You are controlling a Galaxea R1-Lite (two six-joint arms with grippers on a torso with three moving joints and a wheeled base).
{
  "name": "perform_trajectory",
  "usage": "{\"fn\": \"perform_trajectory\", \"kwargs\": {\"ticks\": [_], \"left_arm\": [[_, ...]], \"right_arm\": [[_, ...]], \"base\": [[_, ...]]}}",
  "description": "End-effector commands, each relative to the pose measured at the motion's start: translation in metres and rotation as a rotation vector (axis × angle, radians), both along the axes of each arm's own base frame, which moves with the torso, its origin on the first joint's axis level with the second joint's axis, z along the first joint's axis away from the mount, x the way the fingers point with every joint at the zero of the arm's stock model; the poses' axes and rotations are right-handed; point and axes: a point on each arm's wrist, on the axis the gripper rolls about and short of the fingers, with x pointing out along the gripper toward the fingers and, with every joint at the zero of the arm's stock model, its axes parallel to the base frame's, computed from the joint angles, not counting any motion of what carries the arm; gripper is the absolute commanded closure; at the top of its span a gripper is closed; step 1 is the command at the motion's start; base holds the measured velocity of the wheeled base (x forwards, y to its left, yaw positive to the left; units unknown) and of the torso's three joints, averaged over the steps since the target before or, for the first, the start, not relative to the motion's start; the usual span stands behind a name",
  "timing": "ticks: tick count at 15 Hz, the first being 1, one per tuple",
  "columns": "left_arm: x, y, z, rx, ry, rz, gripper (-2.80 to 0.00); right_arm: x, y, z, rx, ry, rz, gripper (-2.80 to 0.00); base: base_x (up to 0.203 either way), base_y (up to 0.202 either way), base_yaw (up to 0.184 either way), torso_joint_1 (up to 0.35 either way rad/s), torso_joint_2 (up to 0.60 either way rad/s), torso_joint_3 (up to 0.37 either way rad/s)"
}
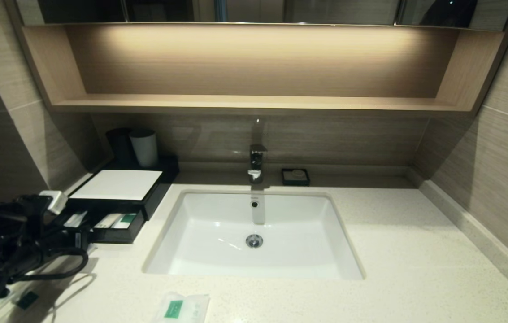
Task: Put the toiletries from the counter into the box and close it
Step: Open the drawer
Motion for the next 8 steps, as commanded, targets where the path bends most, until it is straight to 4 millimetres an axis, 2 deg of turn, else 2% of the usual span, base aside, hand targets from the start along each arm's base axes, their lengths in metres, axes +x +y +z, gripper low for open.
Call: {"fn": "perform_trajectory", "kwargs": {"ticks": [1, 8], "left_arm": [[-0.0042, -0.0012, 0.0033, 0.003, -0.009, -0.002, 0.0], [-0.0076, 0.0036, 0.0068, 0.005, -0.017, 0.018, 0.0]], "right_arm": [[0.0, 0.0, -0.0001, 0.0, 0.0, 0.0, 0.0], [0.0001, 0.0, -0.0004, 0.0, 0.001, 0.0, 0.0]], "base": [[0.0, 0.0, 0.0, 0.0, 0.0, 0.0], [0.0, 0.0, 0.0, 0.0, 0.0, 0.0]]}}
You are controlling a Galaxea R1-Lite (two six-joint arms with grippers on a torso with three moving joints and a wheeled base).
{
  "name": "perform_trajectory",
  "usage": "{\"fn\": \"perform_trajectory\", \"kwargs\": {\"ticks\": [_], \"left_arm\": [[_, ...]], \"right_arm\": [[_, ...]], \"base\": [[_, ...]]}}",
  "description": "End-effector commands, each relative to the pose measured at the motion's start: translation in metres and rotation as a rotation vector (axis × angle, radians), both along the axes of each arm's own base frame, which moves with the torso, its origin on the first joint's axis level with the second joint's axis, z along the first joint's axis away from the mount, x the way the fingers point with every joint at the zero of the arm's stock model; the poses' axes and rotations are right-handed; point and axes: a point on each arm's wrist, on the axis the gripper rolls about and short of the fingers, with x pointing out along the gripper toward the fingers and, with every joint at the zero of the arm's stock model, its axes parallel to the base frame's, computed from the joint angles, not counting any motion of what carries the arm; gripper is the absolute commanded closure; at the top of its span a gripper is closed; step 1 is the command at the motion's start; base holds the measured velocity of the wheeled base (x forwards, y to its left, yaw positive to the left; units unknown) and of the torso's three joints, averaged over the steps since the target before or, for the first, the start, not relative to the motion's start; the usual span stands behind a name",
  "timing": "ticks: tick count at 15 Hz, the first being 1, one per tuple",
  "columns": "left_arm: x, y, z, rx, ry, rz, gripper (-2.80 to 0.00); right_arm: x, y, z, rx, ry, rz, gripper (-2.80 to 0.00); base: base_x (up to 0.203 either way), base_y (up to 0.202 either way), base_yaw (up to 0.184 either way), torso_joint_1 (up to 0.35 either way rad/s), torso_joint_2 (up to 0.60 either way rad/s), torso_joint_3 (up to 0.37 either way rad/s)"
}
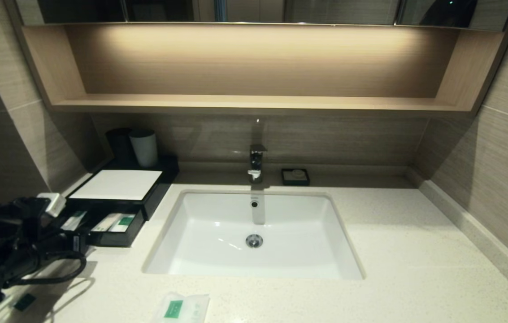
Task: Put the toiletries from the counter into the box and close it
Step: Open the drawer
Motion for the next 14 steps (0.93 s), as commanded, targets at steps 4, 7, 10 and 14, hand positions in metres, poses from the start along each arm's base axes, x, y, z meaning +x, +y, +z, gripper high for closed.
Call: {"fn": "perform_trajectory", "kwargs": {"ticks": [4, 7, 10, 14], "left_arm": [[-0.004, 0.004, 0.007, 0.005, -0.012, 0.015, 0.0], [-0.009, 0.001, 0.01, 0.004, -0.006, 0.014, 0.0], [-0.012, 0.0, 0.011, 0.001, 0.001, 0.014, 0.0], [-0.016, -0.001, 0.011, 0.0, 0.006, 0.014, 0.0]], "right_arm": [[0.0, 0.0, 0.0, 0.0, 0.0, 0.001, 0.0], [0.0, 0.0, 0.0, 0.0, 0.001, 0.001, 0.0], [0.0, 0.0, 0.0, 0.0, 0.001, 0.001, 0.0], [0.0, 0.0, 0.0, 0.0, 0.0, 0.001, 0.0]], "base": [[0.0, 0.0, 0.0, 0.0, 0.0, 0.0], [0.0, 0.0, 0.0, 0.0, 0.0, 0.0], [0.0, 0.0, 0.0, 0.0, 0.0, 0.0], [0.0, 0.0, 0.0, 0.0, 0.0, 0.0]]}}
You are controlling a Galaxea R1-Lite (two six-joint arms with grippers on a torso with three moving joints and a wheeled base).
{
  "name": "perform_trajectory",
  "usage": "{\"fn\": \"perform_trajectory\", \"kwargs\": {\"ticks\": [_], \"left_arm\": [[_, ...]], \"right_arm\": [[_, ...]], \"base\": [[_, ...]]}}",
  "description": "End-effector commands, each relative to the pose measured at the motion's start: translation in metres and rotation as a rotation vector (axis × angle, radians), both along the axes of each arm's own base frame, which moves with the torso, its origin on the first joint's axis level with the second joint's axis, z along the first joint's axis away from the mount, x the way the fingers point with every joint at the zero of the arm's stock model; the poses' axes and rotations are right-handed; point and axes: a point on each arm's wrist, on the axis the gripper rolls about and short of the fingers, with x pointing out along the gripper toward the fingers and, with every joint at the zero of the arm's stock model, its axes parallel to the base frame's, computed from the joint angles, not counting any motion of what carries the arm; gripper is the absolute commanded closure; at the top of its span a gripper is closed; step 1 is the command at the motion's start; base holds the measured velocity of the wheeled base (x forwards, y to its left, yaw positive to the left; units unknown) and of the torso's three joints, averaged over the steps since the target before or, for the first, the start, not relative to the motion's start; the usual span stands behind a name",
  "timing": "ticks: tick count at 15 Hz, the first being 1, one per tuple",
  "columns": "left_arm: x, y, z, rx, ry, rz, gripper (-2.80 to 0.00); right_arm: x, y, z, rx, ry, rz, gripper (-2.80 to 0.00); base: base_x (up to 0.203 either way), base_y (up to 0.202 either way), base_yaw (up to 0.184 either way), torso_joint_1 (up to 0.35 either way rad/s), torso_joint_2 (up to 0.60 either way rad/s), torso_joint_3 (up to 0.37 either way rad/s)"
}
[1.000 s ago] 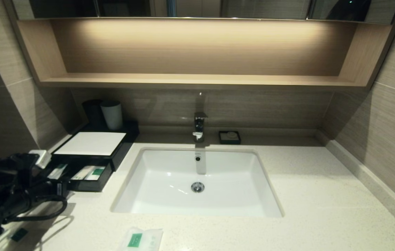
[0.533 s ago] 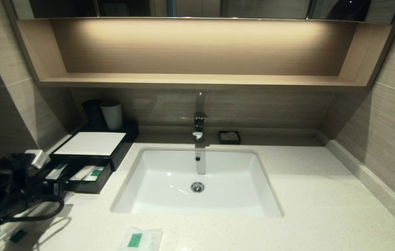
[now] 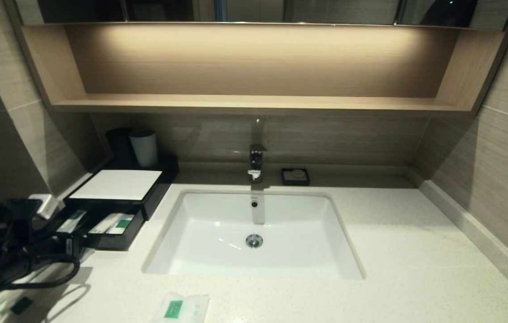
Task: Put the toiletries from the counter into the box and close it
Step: Open the drawer
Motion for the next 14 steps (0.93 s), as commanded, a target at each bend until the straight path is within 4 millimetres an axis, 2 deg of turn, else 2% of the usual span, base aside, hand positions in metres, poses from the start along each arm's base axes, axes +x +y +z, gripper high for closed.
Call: {"fn": "perform_trajectory", "kwargs": {"ticks": [1, 7, 12, 14], "left_arm": [[-0.002, -0.001, 0.003, 0.005, -0.014, -0.002, 0.0], [-0.01, -0.003, 0.014, 0.013, -0.039, -0.001, 0.0], [-0.029, -0.01, 0.042, 0.019, -0.07, 0.001, 0.0], [-0.037, -0.005, 0.042, 0.015, -0.036, 0.025, 0.0]], "right_arm": [[0.0, 0.0, 0.0, 0.0, 0.001, 0.0, 0.0], [0.0, 0.0, 0.0, 0.0, 0.0, 0.0, 0.0], [0.0, 0.0, 0.0, 0.0, 0.001, 0.0, 0.0], [0.0, 0.0, 0.0, 0.0, 0.001, 0.0, 0.0]], "base": [[0.0, 0.0, 0.0, 0.0, 0.0, 0.0], [0.0, 0.0, 0.0, 0.0, 0.0, 0.0], [0.0, 0.0, 0.0, 0.0, 0.0, 0.0], [0.0, 0.0, 0.0, 0.0, 0.0, 0.0]]}}
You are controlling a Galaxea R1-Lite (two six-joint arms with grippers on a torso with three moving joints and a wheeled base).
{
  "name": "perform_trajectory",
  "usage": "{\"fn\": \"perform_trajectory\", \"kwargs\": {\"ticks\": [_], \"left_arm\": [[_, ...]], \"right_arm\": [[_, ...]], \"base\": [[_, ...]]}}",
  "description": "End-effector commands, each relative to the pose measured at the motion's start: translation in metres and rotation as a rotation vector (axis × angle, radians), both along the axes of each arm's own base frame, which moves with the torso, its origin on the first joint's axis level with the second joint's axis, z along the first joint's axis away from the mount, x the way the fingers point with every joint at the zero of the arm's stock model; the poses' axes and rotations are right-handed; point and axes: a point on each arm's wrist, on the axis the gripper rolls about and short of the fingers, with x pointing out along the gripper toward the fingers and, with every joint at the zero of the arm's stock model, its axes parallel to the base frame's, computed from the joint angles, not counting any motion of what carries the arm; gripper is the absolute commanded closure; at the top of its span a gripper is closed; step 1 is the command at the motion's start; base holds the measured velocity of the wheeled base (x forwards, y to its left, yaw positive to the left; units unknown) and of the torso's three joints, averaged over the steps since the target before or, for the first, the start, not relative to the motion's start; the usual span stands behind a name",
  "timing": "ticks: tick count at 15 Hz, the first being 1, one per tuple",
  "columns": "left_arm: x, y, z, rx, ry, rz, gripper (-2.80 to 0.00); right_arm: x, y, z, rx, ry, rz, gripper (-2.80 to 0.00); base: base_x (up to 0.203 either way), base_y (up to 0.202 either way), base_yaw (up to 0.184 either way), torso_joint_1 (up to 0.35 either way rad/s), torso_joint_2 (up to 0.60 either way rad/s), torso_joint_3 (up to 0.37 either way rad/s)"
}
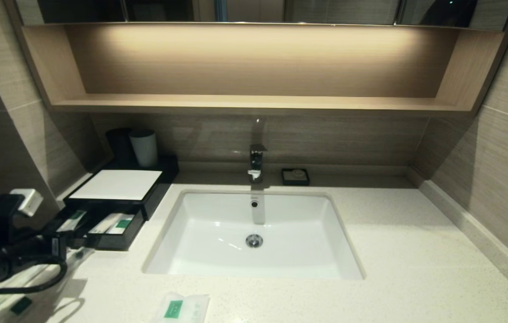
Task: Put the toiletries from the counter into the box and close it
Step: Open the drawer, then pick up the bathroom toiletry
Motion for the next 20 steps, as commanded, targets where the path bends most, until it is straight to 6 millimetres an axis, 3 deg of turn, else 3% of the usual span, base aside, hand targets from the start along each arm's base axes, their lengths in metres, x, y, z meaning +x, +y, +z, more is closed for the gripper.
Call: {"fn": "perform_trajectory", "kwargs": {"ticks": [1, 4, 10, 14, 17, 20], "left_arm": [[-0.007, 0.008, 0.012, 0.026, -0.032, 0.032, 0.0], [-0.003, 0.023, 0.019, 0.133, -0.022, 0.022, 0.0], [-0.021, 0.052, 0.024, 0.298, 0.037, 0.056, 0.0], [-0.049, 0.043, 0.048, 0.322, 0.04, 0.057, 0.0], [-0.075, 0.037, 0.062, 0.22, 0.14, 0.053, 0.0], [-0.082, 0.044, 0.074, 0.204, 0.196, 0.056, 0.0]], "right_arm": [[0.0, 0.0, 0.0, 0.0, 0.0, 0.0, 0.0], [0.0, 0.0, 0.0, 0.0, 0.001, 0.0, 0.0], [0.0, 0.0, 0.0, 0.0, 0.0, 0.0, 0.0], [0.0, 0.0, 0.0, 0.0, 0.001, 0.0, 0.0], [0.0, 0.0, 0.0, 0.0, 0.001, 0.0, 0.0], [0.0, 0.0, 0.0, 0.0, -0.001, 0.0, 0.0]], "base": [[0.0, 0.0, 0.0, 0.0, 0.0, 0.0], [0.0, 0.0, 0.0, 0.0, 0.0, 0.0], [0.0, 0.0, 0.0, 0.0, 0.0, 0.0], [0.0, 0.0, 0.0, 0.0, 0.0, 0.0], [0.0, 0.0, 0.0, 0.0, 0.0, 0.0], [0.0, 0.0, 0.0, 0.0, 0.0, 0.0]]}}
